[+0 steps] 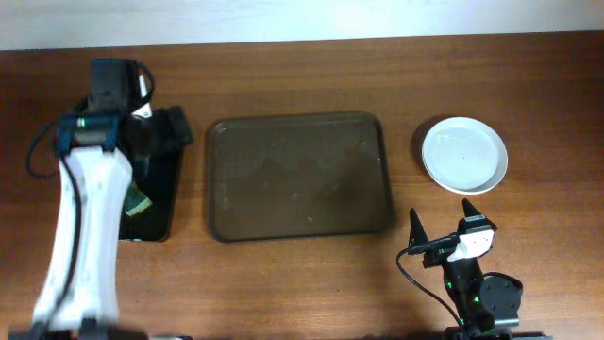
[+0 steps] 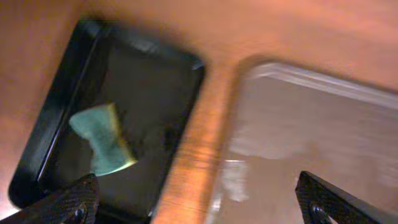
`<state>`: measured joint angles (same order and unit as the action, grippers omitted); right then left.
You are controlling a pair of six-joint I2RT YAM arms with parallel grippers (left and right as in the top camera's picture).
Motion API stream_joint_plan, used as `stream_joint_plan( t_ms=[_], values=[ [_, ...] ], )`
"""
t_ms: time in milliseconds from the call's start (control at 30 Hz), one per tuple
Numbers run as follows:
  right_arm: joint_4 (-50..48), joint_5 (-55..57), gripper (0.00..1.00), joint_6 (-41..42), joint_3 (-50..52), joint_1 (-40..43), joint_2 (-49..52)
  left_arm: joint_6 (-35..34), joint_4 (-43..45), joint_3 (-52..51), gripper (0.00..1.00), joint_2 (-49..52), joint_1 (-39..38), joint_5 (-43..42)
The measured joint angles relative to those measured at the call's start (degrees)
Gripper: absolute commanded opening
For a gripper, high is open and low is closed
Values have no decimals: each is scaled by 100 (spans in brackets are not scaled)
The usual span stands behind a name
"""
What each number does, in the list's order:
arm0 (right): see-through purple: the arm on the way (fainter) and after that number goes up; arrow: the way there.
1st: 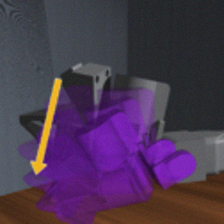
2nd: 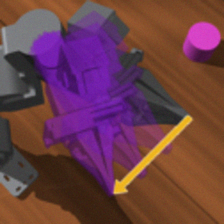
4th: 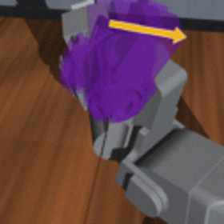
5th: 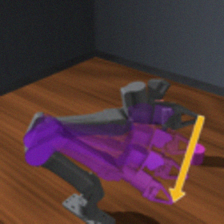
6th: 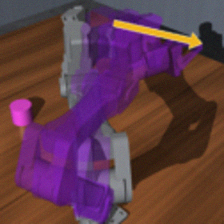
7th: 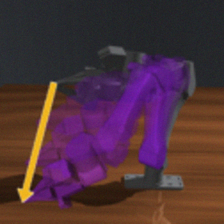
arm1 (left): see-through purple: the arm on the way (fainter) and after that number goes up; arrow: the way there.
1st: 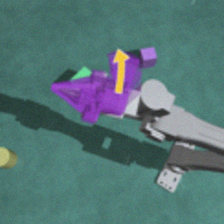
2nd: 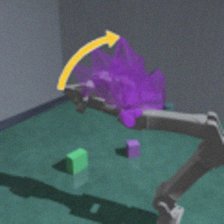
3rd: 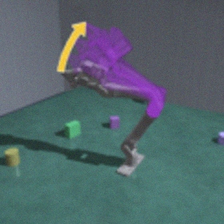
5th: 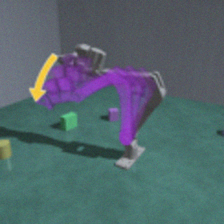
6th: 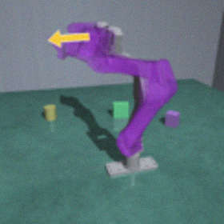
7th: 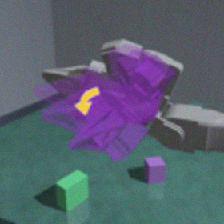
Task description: Clean dirty plates on tray and stack at the side
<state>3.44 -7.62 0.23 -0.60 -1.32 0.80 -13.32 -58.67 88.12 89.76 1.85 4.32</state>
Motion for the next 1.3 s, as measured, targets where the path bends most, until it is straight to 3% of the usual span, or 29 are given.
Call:
stream_joint_plan(
  t_ms=[167,267,367,467,733,933,1100,1300],
  values=[
    [0,0,98,-2,0,0,0,0,98,-92,99,-1473,-367,225],
    [-2,-2,98,-4,0,0,0,186,918,-807,99,-2299,-365,422],
    [-2,-2,98,0,0,0,9,621,2981,-2806,99,-3810,-365,522],
    [2,-2,98,-2,0,0,7,1071,4033,-4500,99,-5235,-310,518],
    [-2,-2,98,-4,0,0,-2,1792,5222,-7156,99,-7882,-162,402],
    [0,-4,98,-2,0,0,0,2350,5532,-8238,99,-8874,61,-11],
    [0,-4,98,-4,0,0,0,2734,5523,-8708,99,-8891,232,-544],
    [0,-4,98,0,0,0,0,2747,5399,-8717,99,-8891,232,-498]
  ],
)
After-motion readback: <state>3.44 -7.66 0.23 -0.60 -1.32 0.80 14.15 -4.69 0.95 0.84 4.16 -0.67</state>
